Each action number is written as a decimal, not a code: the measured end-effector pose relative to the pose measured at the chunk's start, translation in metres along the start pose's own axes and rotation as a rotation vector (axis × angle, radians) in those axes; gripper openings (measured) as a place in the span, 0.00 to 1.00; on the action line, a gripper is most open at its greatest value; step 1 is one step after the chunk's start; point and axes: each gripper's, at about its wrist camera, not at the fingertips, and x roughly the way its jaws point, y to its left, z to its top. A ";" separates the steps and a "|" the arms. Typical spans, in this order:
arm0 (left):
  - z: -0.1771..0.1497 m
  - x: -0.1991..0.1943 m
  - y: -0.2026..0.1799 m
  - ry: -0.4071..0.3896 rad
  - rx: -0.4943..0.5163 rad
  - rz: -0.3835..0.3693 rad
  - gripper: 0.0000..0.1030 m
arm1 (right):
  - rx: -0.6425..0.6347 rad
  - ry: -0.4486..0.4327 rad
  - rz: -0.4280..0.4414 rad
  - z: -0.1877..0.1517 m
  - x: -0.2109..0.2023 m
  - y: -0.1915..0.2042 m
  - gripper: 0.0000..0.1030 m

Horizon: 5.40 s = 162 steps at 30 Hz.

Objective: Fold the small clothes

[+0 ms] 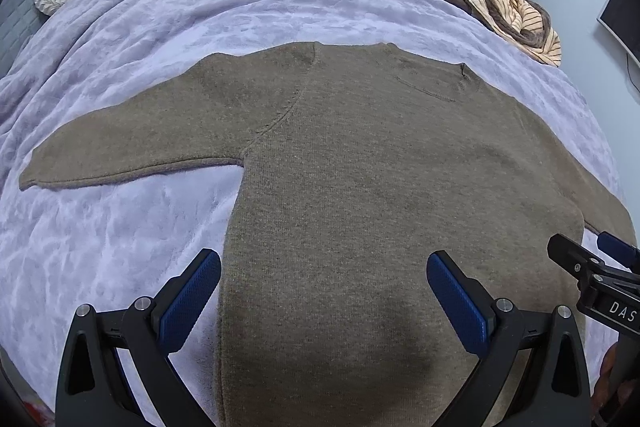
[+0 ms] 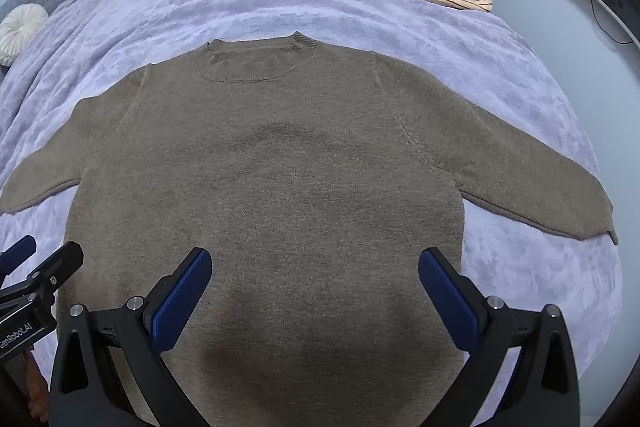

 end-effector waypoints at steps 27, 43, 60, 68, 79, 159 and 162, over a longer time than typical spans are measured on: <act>-0.001 0.054 0.286 -0.108 -0.568 0.095 1.00 | -0.196 0.077 0.316 -0.026 0.025 0.126 1.00; 0.034 0.062 0.315 -0.286 -0.621 -0.091 0.17 | -0.214 0.090 0.366 -0.031 0.031 0.138 1.00; 0.117 0.022 0.073 -0.363 -0.121 -0.325 0.19 | 0.006 0.008 0.430 -0.021 0.021 0.046 1.00; 0.071 0.026 0.129 -0.338 -0.291 -0.143 0.99 | 0.032 0.003 0.559 -0.024 0.029 0.037 1.00; 0.052 0.077 0.290 -0.240 -0.819 -0.186 0.99 | -0.033 0.084 0.641 -0.027 0.049 0.081 1.00; 0.055 0.095 0.096 -0.096 -0.024 0.093 0.90 | 0.601 -0.066 0.630 0.064 0.160 -0.146 0.17; 0.054 0.075 0.102 -0.110 0.025 0.034 0.90 | 0.597 -0.073 0.663 0.059 0.163 -0.148 0.17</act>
